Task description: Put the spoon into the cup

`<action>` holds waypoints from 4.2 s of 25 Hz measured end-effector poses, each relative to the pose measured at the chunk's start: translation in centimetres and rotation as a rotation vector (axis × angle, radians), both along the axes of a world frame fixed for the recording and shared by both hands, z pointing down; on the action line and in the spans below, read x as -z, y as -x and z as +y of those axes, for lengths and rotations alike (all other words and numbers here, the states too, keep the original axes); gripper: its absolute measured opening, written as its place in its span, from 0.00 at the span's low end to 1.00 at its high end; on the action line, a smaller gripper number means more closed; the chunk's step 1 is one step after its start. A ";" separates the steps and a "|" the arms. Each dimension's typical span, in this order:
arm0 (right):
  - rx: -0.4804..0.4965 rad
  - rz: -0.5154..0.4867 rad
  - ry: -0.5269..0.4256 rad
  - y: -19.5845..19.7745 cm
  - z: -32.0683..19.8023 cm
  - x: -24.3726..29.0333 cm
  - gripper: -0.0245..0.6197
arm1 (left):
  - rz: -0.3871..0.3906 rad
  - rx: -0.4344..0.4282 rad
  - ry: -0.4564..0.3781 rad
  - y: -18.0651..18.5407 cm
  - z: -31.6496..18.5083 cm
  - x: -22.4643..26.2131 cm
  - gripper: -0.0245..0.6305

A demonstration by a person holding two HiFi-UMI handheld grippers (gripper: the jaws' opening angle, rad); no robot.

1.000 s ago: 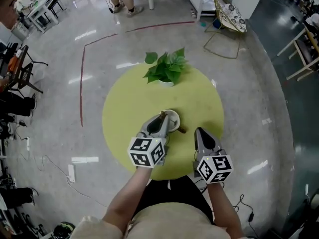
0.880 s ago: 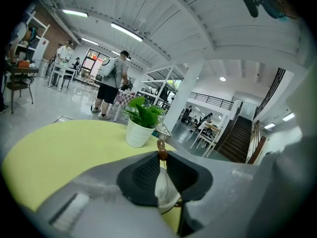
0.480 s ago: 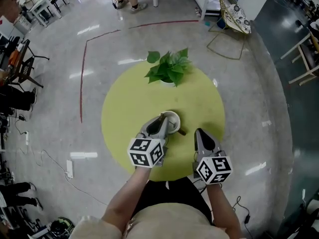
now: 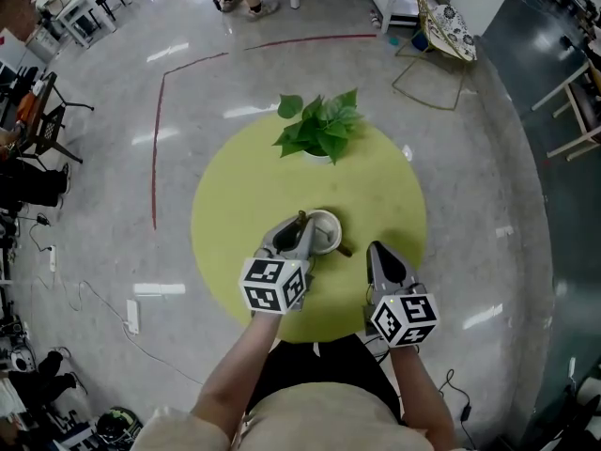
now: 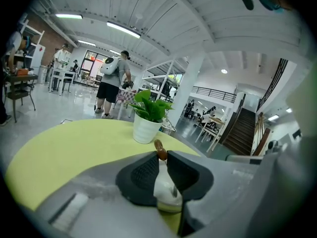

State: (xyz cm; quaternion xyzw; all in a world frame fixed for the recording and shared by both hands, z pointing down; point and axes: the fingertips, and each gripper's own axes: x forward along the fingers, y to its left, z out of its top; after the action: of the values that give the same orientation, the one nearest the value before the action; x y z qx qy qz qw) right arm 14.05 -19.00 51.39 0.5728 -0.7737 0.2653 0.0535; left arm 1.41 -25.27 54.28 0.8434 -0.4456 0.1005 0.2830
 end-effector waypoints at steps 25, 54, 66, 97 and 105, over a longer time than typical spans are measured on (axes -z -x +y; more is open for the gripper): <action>0.018 -0.007 0.010 0.3 -0.2 -0.4 0.04 | -0.057 -0.007 0.051 1.2 -1.0 -2.1 0.17; 0.018 -0.005 -0.006 1.5 2.2 0.0 0.04 | -0.060 0.034 0.141 3.4 1.5 -3.8 0.33; 0.014 -0.002 -0.010 2.7 3.8 0.1 0.04 | -0.073 -0.011 0.141 3.5 4.1 -3.3 0.33; -0.043 0.035 -0.043 7.2 11.1 0.9 0.04 | -0.130 -0.123 -0.019 6.7 11.0 1.0 0.13; -0.054 0.048 -0.051 7.7 12.0 1.4 0.04 | -0.120 -0.123 -0.017 7.6 12.1 1.4 0.06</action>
State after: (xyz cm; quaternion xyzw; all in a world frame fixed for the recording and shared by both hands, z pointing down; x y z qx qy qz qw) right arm 6.30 -7.04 49.99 0.6009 -0.7629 0.2333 0.0502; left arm -6.20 -13.20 52.90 0.8640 -0.4100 0.1639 0.2419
